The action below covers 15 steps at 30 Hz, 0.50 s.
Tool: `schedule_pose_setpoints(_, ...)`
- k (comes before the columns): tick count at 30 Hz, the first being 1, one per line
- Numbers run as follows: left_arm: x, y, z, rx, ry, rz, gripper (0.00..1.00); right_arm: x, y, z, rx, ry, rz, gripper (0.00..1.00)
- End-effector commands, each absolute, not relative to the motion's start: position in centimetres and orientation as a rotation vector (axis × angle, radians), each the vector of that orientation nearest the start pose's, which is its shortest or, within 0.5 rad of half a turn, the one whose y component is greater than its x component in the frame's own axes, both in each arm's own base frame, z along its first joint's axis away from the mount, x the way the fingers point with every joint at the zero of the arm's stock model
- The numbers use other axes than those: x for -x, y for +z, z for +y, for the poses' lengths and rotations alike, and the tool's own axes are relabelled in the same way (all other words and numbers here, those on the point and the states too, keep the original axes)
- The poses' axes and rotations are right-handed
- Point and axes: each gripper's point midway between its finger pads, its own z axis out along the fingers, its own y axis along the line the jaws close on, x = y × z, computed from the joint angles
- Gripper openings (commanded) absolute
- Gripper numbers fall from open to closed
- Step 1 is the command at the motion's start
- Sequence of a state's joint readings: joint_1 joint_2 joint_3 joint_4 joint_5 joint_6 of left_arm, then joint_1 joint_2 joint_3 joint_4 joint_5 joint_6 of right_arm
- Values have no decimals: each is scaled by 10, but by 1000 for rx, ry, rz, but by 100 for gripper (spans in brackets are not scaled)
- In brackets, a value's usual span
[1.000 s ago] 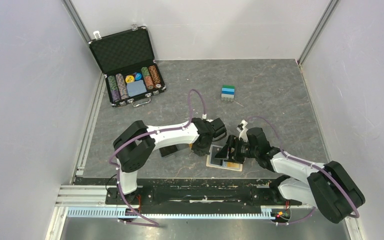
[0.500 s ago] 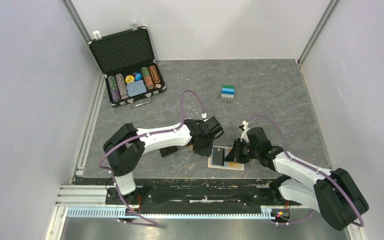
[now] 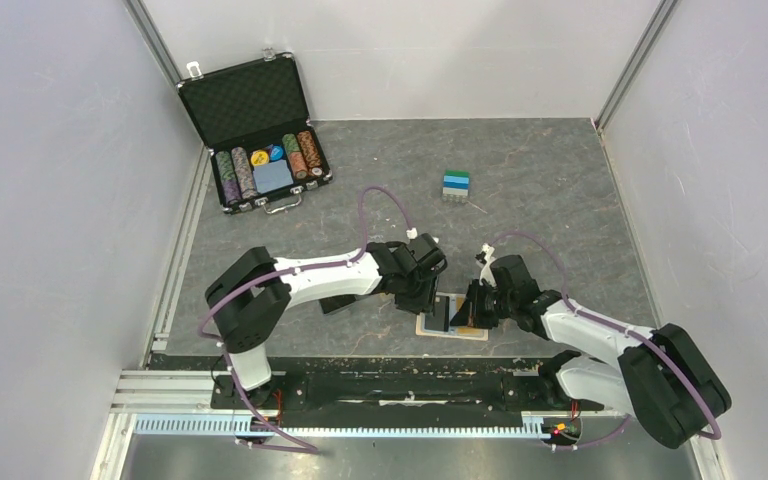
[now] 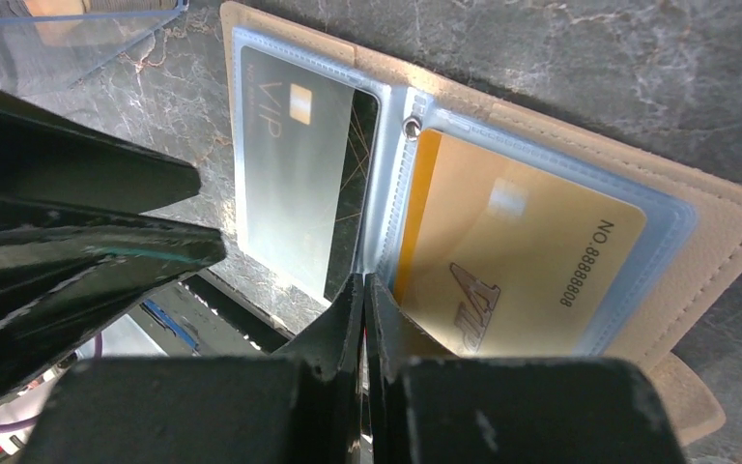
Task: Put the credit cards into the card holder
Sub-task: Insert the credit card into the card holder.
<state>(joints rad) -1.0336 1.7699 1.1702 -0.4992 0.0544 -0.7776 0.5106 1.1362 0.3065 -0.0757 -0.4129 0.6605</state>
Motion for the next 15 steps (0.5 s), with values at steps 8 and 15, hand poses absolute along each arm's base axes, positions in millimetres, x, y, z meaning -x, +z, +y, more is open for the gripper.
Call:
schedule_pose_setpoints(8, -170, 37, -372, -377, -574, 2828, 39, -166, 20, 199, 24, 966, 2607, 0)
schedule_pose_setpoints(15, -168, 48, -384, -396, -638, 2795, 27, -164, 18, 198, 27, 967, 2614, 0)
